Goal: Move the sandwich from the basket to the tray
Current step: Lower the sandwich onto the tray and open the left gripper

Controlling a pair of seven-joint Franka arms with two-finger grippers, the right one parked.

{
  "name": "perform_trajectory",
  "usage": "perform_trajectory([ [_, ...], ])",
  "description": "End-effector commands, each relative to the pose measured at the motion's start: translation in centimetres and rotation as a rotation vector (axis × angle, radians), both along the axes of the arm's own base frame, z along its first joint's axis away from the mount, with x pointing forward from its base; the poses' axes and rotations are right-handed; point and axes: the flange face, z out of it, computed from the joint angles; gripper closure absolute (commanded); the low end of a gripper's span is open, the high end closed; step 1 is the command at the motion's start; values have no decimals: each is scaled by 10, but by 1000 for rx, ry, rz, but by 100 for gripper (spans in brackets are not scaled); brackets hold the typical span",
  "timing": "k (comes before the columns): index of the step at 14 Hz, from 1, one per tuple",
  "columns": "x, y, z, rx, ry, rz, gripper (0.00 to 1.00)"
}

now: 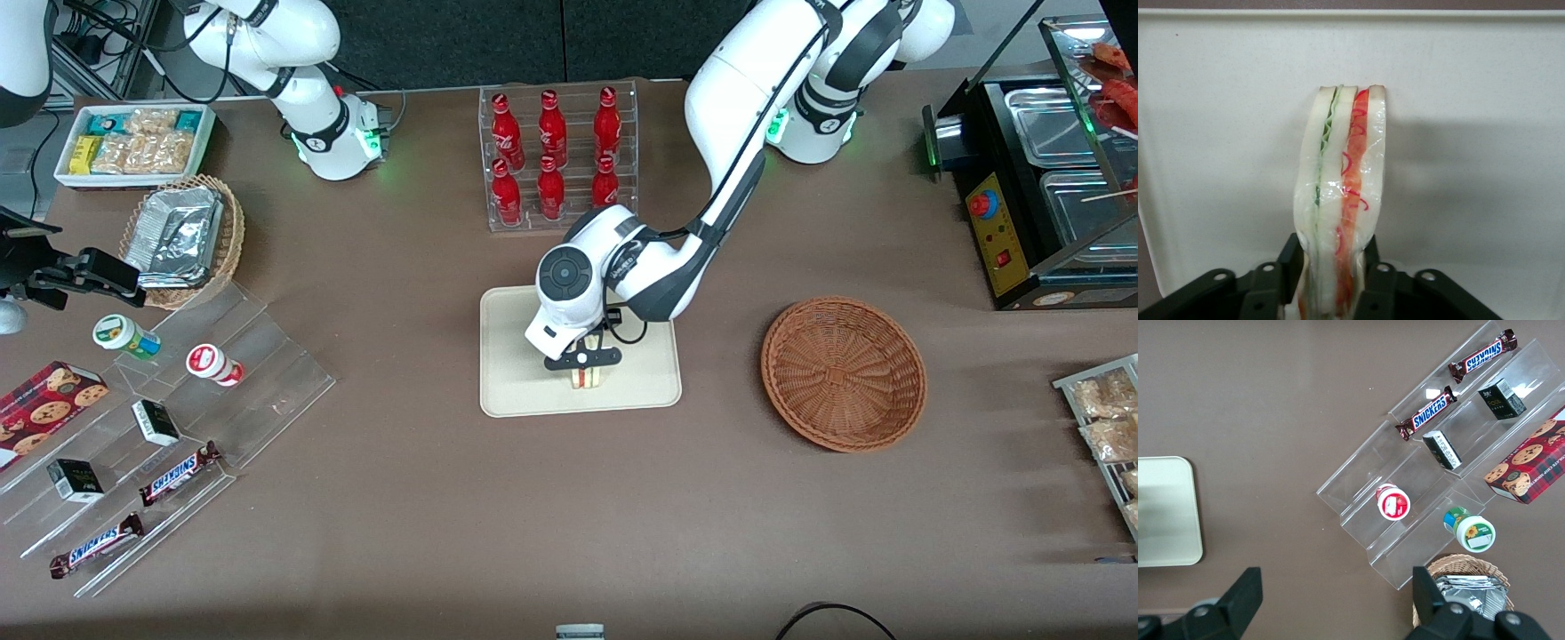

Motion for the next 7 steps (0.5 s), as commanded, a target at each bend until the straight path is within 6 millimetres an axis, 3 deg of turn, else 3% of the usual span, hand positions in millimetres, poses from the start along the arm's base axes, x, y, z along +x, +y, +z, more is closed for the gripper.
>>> perform_trajectory([
  [1,2,-7,5,-17,-10,-8,0],
  [4,6,-7,13,-22,-26,-37,0],
  [6,18,6,26,-30,-31,-98,0],
  [7,23,9,45,-41,-52,-155,0],
])
